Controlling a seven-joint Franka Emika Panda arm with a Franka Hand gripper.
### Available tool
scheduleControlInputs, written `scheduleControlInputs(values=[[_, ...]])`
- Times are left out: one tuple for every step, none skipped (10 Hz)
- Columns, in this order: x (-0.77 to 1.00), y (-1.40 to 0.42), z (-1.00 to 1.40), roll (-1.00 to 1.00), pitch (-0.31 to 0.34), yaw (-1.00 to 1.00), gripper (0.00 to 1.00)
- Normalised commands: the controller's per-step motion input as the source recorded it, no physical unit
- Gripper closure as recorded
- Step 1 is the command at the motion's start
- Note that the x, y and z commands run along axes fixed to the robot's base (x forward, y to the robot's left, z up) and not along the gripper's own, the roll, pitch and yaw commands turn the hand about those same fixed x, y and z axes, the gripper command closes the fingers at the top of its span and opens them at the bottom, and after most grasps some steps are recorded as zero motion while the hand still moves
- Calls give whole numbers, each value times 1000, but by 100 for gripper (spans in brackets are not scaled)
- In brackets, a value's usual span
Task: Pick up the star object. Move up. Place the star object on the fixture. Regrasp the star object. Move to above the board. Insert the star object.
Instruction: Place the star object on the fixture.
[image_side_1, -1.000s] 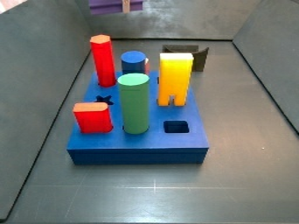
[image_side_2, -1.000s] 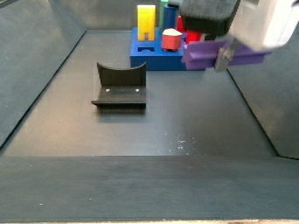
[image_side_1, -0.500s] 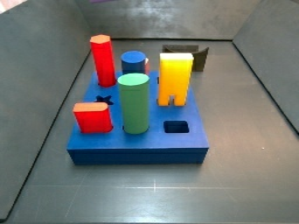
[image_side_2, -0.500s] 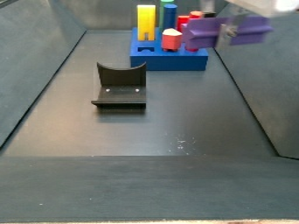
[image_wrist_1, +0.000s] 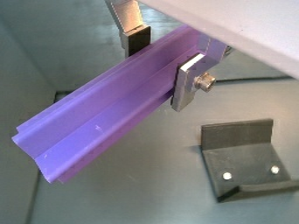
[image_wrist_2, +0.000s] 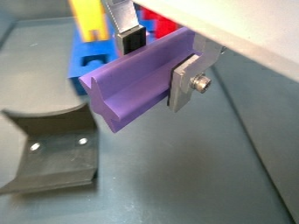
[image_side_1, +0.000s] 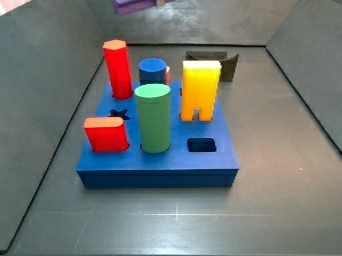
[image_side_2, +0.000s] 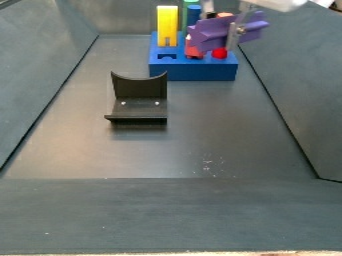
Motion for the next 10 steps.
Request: scheduleControlInputs(values=[[1000, -251, -70, -44, -37, 1000, 100], [1000, -234, -67, -49, -35, 1000, 100], [1000, -198, -66, -62, -32, 1000, 100], [1000, -177, -62, -72, -29, 1000, 100], [1000, -156, -59, -83, -27, 1000, 100], [1000, -135, -59, -102, -26, 1000, 100], [1000, -119, -56, -120, -25, 1000, 100], [1000, -107, -55, -135, -23, 1000, 100], [1000, -124, 148, -1000, 26, 502, 100], [1000, -107, 158, -1000, 33, 409, 100]])
